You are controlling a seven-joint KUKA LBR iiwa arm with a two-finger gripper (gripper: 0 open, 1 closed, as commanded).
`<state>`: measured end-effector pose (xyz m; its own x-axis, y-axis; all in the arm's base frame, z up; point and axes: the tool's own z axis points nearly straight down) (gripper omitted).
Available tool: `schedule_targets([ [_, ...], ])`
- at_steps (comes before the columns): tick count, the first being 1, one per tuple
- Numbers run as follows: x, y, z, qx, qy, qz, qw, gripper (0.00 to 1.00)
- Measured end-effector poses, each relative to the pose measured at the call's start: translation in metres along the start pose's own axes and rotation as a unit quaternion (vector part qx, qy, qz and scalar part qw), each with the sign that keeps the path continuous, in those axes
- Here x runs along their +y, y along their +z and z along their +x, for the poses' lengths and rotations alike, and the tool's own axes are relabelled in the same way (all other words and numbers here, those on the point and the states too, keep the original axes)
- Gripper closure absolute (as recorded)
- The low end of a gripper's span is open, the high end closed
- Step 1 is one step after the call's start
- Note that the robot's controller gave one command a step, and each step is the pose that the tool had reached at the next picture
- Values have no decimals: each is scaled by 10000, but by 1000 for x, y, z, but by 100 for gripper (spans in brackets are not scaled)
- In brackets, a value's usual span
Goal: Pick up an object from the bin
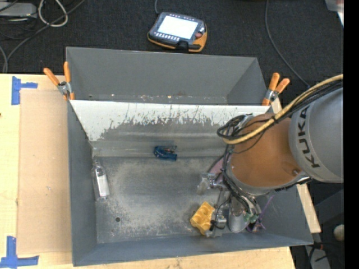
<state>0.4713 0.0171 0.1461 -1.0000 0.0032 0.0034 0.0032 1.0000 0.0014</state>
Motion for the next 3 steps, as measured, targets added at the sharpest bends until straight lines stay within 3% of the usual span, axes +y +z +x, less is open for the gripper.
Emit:
schedule_targets([
  [1,0,0,0,-1,2,0,10000,0],
  [2,-4,50,0,5,152,-9,9999,0],
  [3,-1,55,-2,-25,171,-10,9998,0],
])
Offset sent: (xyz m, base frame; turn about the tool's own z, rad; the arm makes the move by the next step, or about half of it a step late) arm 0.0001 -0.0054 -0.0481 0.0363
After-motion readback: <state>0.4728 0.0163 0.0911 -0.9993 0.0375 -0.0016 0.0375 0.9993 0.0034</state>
